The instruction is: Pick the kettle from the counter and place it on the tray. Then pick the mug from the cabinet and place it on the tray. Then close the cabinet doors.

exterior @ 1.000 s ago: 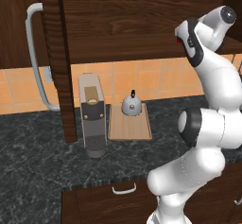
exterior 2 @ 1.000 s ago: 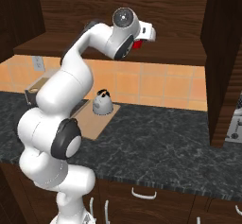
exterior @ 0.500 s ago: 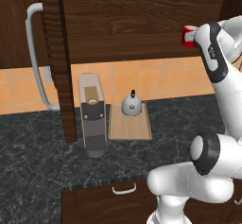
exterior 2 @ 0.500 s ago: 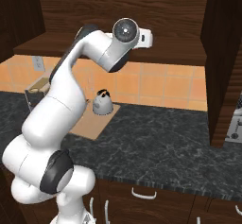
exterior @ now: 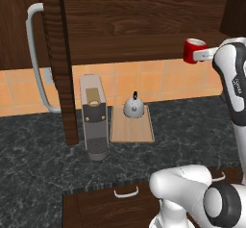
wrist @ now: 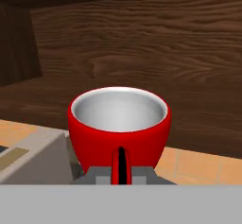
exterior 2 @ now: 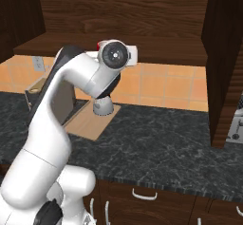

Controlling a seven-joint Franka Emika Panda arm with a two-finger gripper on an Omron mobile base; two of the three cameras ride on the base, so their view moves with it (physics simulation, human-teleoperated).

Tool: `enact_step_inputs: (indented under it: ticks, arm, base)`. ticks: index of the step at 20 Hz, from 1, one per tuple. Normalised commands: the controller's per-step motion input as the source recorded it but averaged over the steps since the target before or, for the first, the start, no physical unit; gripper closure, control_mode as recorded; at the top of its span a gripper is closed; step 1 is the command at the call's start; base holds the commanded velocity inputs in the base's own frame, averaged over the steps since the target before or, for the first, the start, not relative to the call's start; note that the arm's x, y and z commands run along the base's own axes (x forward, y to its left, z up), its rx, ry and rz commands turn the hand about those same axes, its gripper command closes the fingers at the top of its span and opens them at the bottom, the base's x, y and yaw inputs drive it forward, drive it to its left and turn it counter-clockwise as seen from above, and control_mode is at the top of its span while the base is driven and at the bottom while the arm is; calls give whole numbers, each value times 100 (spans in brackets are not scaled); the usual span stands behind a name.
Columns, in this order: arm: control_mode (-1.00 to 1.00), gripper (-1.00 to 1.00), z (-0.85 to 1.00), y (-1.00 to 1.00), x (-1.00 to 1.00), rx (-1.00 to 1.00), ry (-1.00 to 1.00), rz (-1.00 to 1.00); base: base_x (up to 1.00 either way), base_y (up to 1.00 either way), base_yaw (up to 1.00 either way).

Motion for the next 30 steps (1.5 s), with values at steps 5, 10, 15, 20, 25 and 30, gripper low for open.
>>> enact_step_inputs:
  ticks: [5, 10, 15, 20, 25, 30]
  arm:
    - [-100, 100, -54, 68, -69, 0, 4, 14]
    - [-100, 100, -80, 60, -41, 1, 9, 4]
    - [-100, 100, -100, 50, 13, -1, 27, 3]
    - [-100, 100, -99, 46, 74, -1, 26, 11]
    - [-100, 100, -98, 27, 61, 0, 4, 14]
    - [-100, 100, -59, 4, 59, -2, -7, 17]
  base:
    - [0, 0, 0]
    - [0, 0, 0]
    - [0, 0, 0]
    - [0, 0, 0]
    - [0, 0, 0]
    - [0, 0, 0]
